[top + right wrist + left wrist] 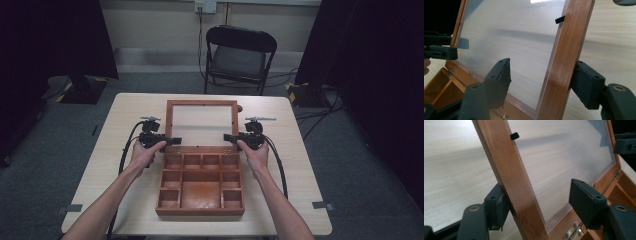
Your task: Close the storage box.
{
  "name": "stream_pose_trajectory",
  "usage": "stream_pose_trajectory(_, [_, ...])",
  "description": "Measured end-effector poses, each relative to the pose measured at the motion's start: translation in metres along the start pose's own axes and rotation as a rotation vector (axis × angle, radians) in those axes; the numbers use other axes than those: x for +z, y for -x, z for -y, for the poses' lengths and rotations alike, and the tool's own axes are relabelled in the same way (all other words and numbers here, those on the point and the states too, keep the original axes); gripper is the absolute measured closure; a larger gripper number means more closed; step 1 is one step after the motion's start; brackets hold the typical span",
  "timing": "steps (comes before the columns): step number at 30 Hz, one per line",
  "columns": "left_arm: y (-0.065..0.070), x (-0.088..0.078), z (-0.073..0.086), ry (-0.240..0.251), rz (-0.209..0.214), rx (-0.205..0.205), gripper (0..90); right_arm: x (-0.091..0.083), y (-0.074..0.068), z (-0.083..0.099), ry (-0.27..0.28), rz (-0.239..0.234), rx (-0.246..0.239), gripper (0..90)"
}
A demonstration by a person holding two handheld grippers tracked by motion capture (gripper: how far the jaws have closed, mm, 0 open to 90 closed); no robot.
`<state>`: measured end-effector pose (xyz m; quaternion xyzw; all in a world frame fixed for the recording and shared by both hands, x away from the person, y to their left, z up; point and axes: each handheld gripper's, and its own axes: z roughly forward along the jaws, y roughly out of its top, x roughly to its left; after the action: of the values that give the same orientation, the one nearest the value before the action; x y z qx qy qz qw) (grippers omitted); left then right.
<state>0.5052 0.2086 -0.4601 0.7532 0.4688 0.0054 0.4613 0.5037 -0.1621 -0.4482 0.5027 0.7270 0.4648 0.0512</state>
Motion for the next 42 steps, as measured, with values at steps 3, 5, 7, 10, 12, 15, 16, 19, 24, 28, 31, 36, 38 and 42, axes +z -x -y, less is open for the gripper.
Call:
stream_pose_trajectory(3, [0.001, -0.002, -0.001, 0.015, 0.008, 0.003, 35.1, -0.003, -0.001, -0.002, 0.008, 0.000, -0.005, 36.8])
stream_pose_trajectory(5, [0.003, -0.003, -0.002, 0.018, 0.011, 0.007, 33.9, -0.005, -0.002, -0.003, 0.013, -0.002, -0.009, 37.3])
stream_pose_trajectory(7, [0.005, -0.005, -0.003, 0.021, 0.007, 0.014, 31.6, -0.007, -0.004, -0.004, 0.019, 0.009, -0.014, 39.0])
stream_pose_trajectory(10, [0.007, -0.007, -0.004, 0.031, 0.003, 0.018, 31.6, -0.009, -0.006, -0.005, 0.026, 0.005, -0.018, 37.9])
stream_pose_trajectory(12, [0.008, -0.010, -0.006, 0.040, 0.000, 0.019, 32.8, -0.011, -0.008, -0.006, 0.031, 0.007, -0.026, 38.1])
stream_pose_trajectory(15, [0.011, -0.015, -0.009, 0.058, -0.001, 0.025, 35.6, -0.014, -0.010, -0.007, 0.038, -0.001, -0.033, 38.2])
stream_pose_trajectory(16, [0.011, -0.016, -0.009, 0.062, 0.000, 0.028, 35.7, -0.016, -0.011, -0.007, 0.041, -0.006, -0.036, 38.3])
stream_pose_trajectory(19, [0.012, -0.019, -0.011, 0.073, -0.001, 0.034, 37.2, -0.019, -0.013, -0.008, 0.046, -0.002, -0.044, 40.2])
stream_pose_trajectory(24, [0.014, -0.024, -0.015, 0.105, 0.006, 0.045, 38.2, -0.022, -0.014, -0.011, 0.058, -0.012, -0.045, 43.1])
stream_pose_trajectory(28, [0.016, -0.030, -0.019, 0.131, 0.013, 0.057, 39.3, -0.025, -0.015, -0.013, 0.068, -0.023, -0.049, 45.8])
stream_pose_trajectory(31, [0.018, -0.035, -0.020, 0.155, 0.014, 0.064, 44.5, -0.030, -0.018, -0.016, 0.090, -0.027, -0.059, 47.1])
stream_pose_trajectory(36, [0.022, -0.039, -0.021, 0.159, 0.004, 0.089, 47.4, -0.035, -0.019, -0.018, 0.099, -0.041, -0.059, 47.1])
stream_pose_trajectory(38, [0.023, -0.040, -0.021, 0.163, 0.001, 0.092, 48.0, -0.035, -0.020, -0.018, 0.099, -0.040, -0.059, 46.2])
stream_pose_trajectory(42, [0.024, -0.041, -0.021, 0.170, -0.002, 0.099, 51.3, -0.034, -0.020, -0.020, 0.107, -0.054, -0.039, 35.4])
